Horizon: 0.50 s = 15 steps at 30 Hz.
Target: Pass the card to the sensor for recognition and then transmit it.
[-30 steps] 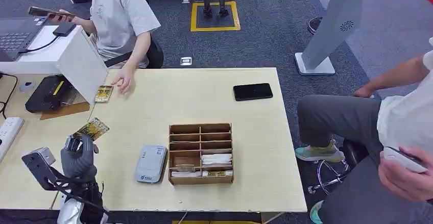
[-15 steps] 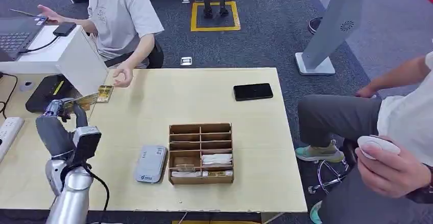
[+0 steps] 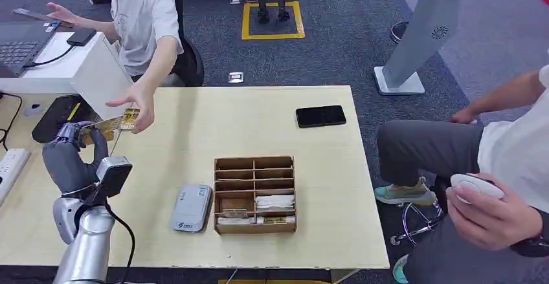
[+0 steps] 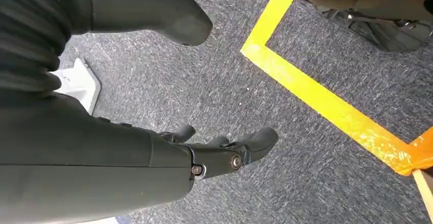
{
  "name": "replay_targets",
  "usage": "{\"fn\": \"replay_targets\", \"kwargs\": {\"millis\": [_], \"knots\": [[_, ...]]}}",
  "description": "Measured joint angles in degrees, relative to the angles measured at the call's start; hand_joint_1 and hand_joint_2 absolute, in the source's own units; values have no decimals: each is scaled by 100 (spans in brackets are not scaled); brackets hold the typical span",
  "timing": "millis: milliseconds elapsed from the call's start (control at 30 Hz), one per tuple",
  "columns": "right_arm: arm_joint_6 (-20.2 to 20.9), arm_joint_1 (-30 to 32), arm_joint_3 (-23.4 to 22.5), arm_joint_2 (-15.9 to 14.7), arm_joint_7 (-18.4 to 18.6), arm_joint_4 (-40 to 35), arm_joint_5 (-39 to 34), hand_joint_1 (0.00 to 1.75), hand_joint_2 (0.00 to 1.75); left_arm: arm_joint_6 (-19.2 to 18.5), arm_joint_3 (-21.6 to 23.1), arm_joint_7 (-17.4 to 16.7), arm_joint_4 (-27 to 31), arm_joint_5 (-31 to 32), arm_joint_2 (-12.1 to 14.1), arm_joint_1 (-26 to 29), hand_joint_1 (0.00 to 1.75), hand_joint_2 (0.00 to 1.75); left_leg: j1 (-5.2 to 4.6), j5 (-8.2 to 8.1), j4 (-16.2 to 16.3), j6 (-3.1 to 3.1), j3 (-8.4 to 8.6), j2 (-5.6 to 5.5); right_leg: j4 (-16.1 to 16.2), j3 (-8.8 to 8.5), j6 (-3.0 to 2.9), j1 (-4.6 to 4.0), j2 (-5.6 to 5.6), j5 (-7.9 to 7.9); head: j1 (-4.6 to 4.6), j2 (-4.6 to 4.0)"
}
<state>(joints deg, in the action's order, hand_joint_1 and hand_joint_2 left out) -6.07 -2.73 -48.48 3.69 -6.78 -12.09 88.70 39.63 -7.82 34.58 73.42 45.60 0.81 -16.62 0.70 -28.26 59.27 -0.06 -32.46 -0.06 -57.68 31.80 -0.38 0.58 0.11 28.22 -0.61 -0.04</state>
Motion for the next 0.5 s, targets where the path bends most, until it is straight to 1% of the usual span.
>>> {"fn": "replay_targets", "kwargs": {"millis": [33,133,233,300,400,500], "knots": [[0,2,0,0,0,0,0,0,175,0,-28,20,-22,-22,-7,-2,0,175,0,0,0,0,0,0,0,0,0,0,0,0,0,0],[2,2,0,-2,0,2,-2,0,175,0,-59,26,-92,-213,-18,-25,0,175,0,0,0,0,0,1,0,1,0,0,0,0,0,0],[0,3,0,-7,0,2,-4,0,175,0,-59,-61,-171,-442,-18,-56,0,175,0,0,0,0,-1,1,0,2,0,0,0,0,0,0],[0,3,0,-11,0,2,-6,0,175,0,-59,-207,-197,-546,-18,-68,0,175,0,0,0,0,0,1,0,2,0,0,0,0,0,0],[-2,5,0,-11,31,2,-9,0,175,-4,-46,-599,-254,-864,-15,-106,0,175,0,0,0,0,-1,1,0,4,0,0,1,0,2,0],[-13,6,0,-11,77,2,-11,0,175,-17,-18,-809,-287,-1085,0,-147,0,175,0,0,0,0,-1,2,0,5,0,0,1,0,0,0]]}}
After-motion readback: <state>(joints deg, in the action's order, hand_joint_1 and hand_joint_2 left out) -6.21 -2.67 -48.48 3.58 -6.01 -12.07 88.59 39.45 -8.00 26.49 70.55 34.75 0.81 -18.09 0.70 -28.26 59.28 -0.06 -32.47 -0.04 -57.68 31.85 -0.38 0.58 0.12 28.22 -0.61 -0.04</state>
